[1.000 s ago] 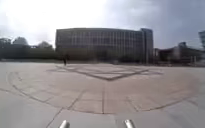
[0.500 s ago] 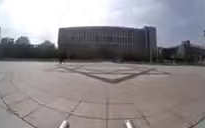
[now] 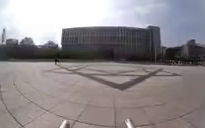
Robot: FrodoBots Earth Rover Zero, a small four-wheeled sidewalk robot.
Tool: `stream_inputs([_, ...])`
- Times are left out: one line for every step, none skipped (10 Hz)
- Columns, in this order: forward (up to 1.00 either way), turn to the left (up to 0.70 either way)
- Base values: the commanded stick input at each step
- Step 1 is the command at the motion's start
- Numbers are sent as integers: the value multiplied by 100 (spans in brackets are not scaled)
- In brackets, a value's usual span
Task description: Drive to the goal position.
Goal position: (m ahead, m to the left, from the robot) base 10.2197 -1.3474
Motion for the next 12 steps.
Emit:
stream_inputs([100,0])
stream_inputs([100,-1])
stream_inputs([100,-32])
stream_inputs([100,-39])
stream_inputs([100,-27])
stream_inputs([100,0])
stream_inputs([100,0])
stream_inputs([100,0])
stream_inputs([100,0])
stream_inputs([100,0])
stream_inputs([100,0])
stream_inputs([100,-24])
